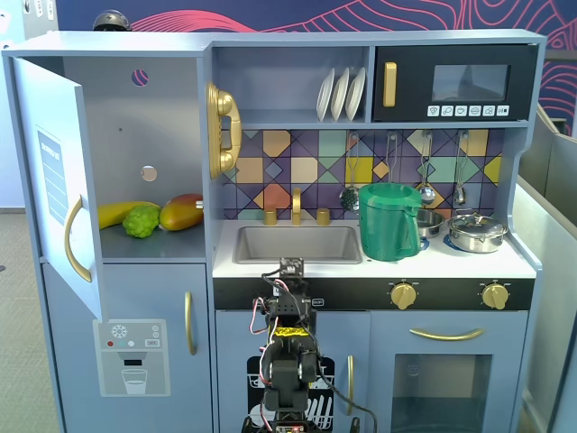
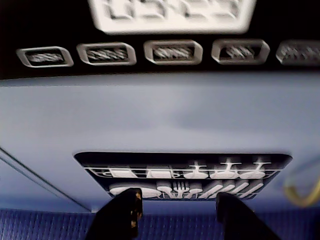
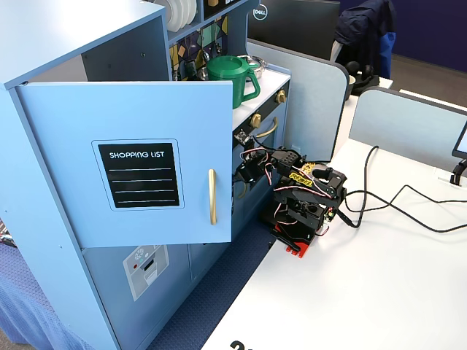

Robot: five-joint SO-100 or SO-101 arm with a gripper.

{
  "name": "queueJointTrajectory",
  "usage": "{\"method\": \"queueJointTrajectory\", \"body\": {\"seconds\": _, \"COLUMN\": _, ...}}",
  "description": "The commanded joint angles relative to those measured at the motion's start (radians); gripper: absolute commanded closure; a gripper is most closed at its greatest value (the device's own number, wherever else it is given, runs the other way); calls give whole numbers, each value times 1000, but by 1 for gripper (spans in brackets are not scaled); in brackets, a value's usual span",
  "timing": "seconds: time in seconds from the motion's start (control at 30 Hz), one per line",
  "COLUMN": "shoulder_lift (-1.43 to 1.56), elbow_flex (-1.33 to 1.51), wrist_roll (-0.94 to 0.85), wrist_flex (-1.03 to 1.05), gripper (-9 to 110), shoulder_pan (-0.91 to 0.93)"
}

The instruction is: Open the left cabinet door

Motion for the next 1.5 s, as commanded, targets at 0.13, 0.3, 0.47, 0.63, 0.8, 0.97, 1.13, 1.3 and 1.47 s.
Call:
{"method": "queueJointTrajectory", "body": {"seconds": 0.13, "shoulder_lift": 72, "elbow_flex": 57, "wrist_roll": 61, "wrist_flex": 160, "gripper": 91, "shoulder_pan": 17}}
{"method": "queueJointTrajectory", "body": {"seconds": 0.3, "shoulder_lift": 138, "elbow_flex": 75, "wrist_roll": 87, "wrist_flex": 301, "gripper": 91, "shoulder_pan": 9}}
{"method": "queueJointTrajectory", "body": {"seconds": 0.47, "shoulder_lift": 221, "elbow_flex": 77, "wrist_roll": 100, "wrist_flex": 480, "gripper": 91, "shoulder_pan": 2}}
{"method": "queueJointTrajectory", "body": {"seconds": 0.63, "shoulder_lift": 225, "elbow_flex": 78, "wrist_roll": 124, "wrist_flex": 561, "gripper": 92, "shoulder_pan": -20}}
{"method": "queueJointTrajectory", "body": {"seconds": 0.8, "shoulder_lift": 225, "elbow_flex": 80, "wrist_roll": 193, "wrist_flex": 667, "gripper": 94, "shoulder_pan": -94}}
{"method": "queueJointTrajectory", "body": {"seconds": 0.97, "shoulder_lift": 225, "elbow_flex": 80, "wrist_roll": 181, "wrist_flex": 721, "gripper": 97, "shoulder_pan": -81}}
{"method": "queueJointTrajectory", "body": {"seconds": 1.13, "shoulder_lift": 225, "elbow_flex": 80, "wrist_roll": 201, "wrist_flex": 718, "gripper": 101, "shoulder_pan": -83}}
{"method": "queueJointTrajectory", "body": {"seconds": 1.3, "shoulder_lift": 225, "elbow_flex": 80, "wrist_roll": 209, "wrist_flex": 718, "gripper": 101, "shoulder_pan": -78}}
{"method": "queueJointTrajectory", "body": {"seconds": 1.47, "shoulder_lift": 225, "elbow_flex": 80, "wrist_roll": 213, "wrist_flex": 716, "gripper": 101, "shoulder_pan": -77}}
